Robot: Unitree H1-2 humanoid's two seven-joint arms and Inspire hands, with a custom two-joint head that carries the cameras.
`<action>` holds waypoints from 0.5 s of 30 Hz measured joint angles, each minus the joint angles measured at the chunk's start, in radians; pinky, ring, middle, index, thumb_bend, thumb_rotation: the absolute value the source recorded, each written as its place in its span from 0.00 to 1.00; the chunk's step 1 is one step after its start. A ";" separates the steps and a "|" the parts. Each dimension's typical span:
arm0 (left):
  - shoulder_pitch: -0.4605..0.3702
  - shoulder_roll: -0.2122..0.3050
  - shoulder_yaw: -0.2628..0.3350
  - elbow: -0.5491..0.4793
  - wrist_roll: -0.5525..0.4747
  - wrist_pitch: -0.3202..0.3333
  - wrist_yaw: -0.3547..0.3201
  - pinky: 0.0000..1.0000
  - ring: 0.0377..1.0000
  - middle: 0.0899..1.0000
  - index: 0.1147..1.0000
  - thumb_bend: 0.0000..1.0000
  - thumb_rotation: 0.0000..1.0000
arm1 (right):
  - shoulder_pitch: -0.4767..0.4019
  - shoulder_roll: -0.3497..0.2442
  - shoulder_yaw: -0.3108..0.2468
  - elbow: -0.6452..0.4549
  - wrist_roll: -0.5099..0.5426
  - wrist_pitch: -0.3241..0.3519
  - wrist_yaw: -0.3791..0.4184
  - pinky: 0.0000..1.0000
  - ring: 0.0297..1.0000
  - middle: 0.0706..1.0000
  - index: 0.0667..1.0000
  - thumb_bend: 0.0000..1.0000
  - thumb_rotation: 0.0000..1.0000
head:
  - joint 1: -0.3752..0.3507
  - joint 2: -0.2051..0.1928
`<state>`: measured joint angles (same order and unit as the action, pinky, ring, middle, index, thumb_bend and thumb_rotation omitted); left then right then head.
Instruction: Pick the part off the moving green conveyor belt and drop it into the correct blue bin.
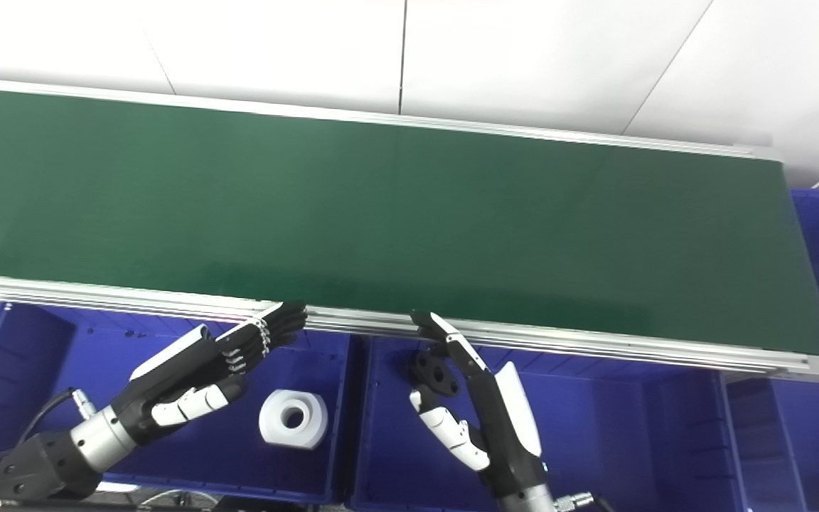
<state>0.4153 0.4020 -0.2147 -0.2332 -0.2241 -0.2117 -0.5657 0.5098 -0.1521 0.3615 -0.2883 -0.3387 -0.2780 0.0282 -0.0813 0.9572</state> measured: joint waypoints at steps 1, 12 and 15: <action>0.001 0.000 0.000 0.000 0.000 0.000 0.000 1.00 1.00 1.00 1.00 0.38 0.74 | 0.000 0.000 0.000 0.000 0.001 0.000 0.001 0.77 0.83 0.85 0.86 0.52 0.97 | 0.000 0.000; 0.007 0.000 0.003 0.000 -0.003 0.000 0.000 1.00 1.00 1.00 1.00 0.39 0.73 | 0.007 0.000 0.001 -0.007 0.001 0.000 0.011 0.77 0.81 0.83 0.84 0.53 1.00 | 0.005 0.003; 0.009 0.000 0.004 0.000 -0.004 0.000 0.000 1.00 1.00 1.00 1.00 0.40 0.73 | 0.008 -0.001 0.003 -0.007 0.000 0.000 0.014 0.76 0.80 0.82 0.84 0.53 1.00 | 0.005 -0.003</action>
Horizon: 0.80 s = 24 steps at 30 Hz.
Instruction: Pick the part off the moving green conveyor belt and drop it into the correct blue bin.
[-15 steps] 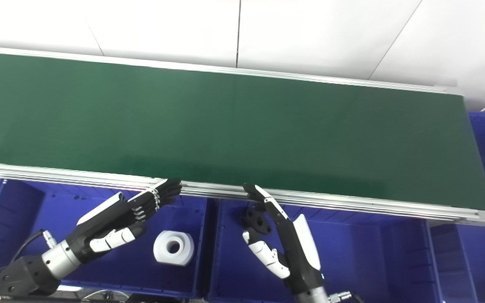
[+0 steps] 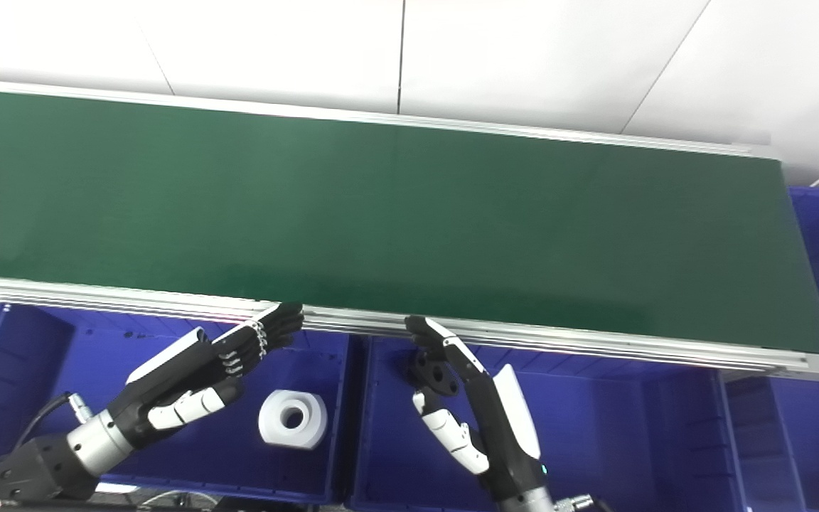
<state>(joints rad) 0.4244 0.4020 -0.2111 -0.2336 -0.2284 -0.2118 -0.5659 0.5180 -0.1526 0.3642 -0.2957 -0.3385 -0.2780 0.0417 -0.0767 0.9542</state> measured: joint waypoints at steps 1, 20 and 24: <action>0.001 0.000 0.000 0.000 0.000 0.000 0.000 1.00 1.00 1.00 1.00 0.40 0.73 | 0.000 0.000 0.001 0.000 0.000 0.000 0.003 0.76 0.80 0.82 0.84 0.53 0.99 | 0.002 0.000; -0.008 0.001 0.004 -0.009 0.001 0.007 0.000 1.00 1.00 1.00 1.00 0.40 0.74 | -0.001 0.002 0.002 0.000 0.014 0.000 0.010 0.75 0.79 0.81 0.83 0.53 0.99 | 0.020 0.006; -0.007 0.001 0.005 -0.021 0.001 0.018 0.000 1.00 1.00 1.00 1.00 0.40 0.74 | -0.001 0.003 0.002 0.000 0.015 0.000 0.010 0.75 0.79 0.81 0.83 0.53 0.98 | 0.020 0.008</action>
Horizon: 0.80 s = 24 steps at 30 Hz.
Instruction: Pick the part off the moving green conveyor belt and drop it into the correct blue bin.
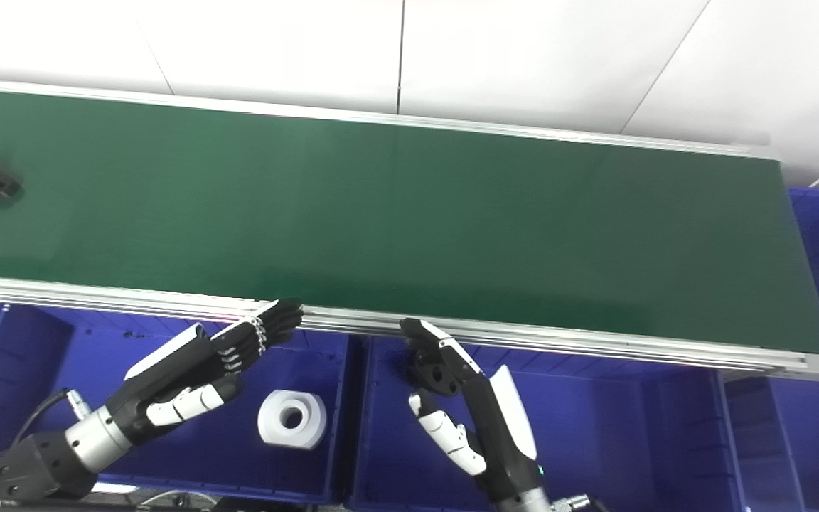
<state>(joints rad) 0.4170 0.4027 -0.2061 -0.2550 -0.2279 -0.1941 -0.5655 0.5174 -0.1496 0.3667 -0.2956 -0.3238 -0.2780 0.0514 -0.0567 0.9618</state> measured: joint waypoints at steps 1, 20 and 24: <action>0.000 0.000 0.000 -0.002 0.000 0.001 0.000 1.00 1.00 1.00 1.00 0.39 0.74 | 0.000 0.001 0.000 0.000 0.000 0.000 0.000 0.75 0.79 0.81 0.83 0.53 0.98 | 0.000 0.000; 0.004 0.000 -0.002 -0.002 0.001 0.002 -0.001 1.00 1.00 1.00 1.00 0.40 0.71 | 0.009 0.001 -0.002 0.001 0.010 -0.006 0.000 0.75 0.80 0.82 0.84 0.54 0.98 | 0.064 -0.032; 0.017 -0.001 -0.009 0.007 0.004 -0.005 -0.001 1.00 1.00 1.00 1.00 0.40 0.70 | 0.022 -0.005 -0.005 0.018 0.017 -0.041 -0.003 0.75 0.80 0.82 0.84 0.53 0.96 | 0.077 -0.095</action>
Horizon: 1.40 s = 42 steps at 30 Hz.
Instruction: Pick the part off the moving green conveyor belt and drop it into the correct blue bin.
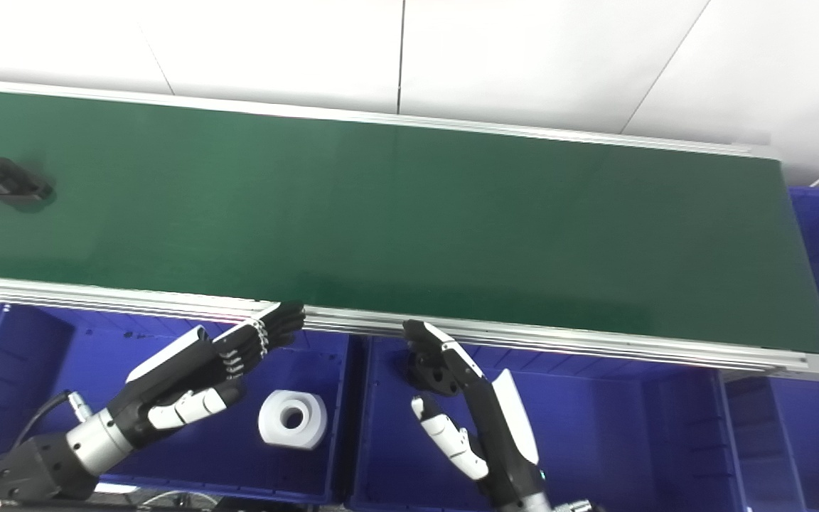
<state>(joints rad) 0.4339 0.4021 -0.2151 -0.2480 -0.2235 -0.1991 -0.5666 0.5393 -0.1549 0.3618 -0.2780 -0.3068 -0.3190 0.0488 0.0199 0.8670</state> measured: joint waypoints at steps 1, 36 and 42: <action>0.005 0.000 -0.002 0.005 0.000 -0.003 0.000 1.00 1.00 1.00 1.00 0.40 0.70 | 0.005 -0.002 0.000 0.007 0.002 -0.012 -0.002 0.76 0.80 0.82 0.84 0.53 0.96 | 0.008 -0.020; 0.030 -0.013 -0.036 0.084 0.084 -0.099 0.023 0.89 0.96 0.98 0.95 0.48 0.49 | 0.003 -0.119 0.148 0.166 0.011 -0.092 -0.227 0.73 0.79 0.81 0.82 0.53 0.90 | 0.072 -0.203; 0.030 -0.013 -0.037 0.085 0.082 -0.099 0.023 0.90 0.96 0.98 0.95 0.47 0.47 | -0.001 -0.124 0.153 0.171 0.013 -0.092 -0.243 0.71 0.78 0.80 0.82 0.54 0.89 | 0.068 -0.204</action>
<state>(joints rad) 0.4637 0.3890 -0.2523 -0.1626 -0.1410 -0.2983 -0.5438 0.5382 -0.2789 0.5151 -0.1074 -0.2940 -0.4112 -0.1947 0.0875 0.6627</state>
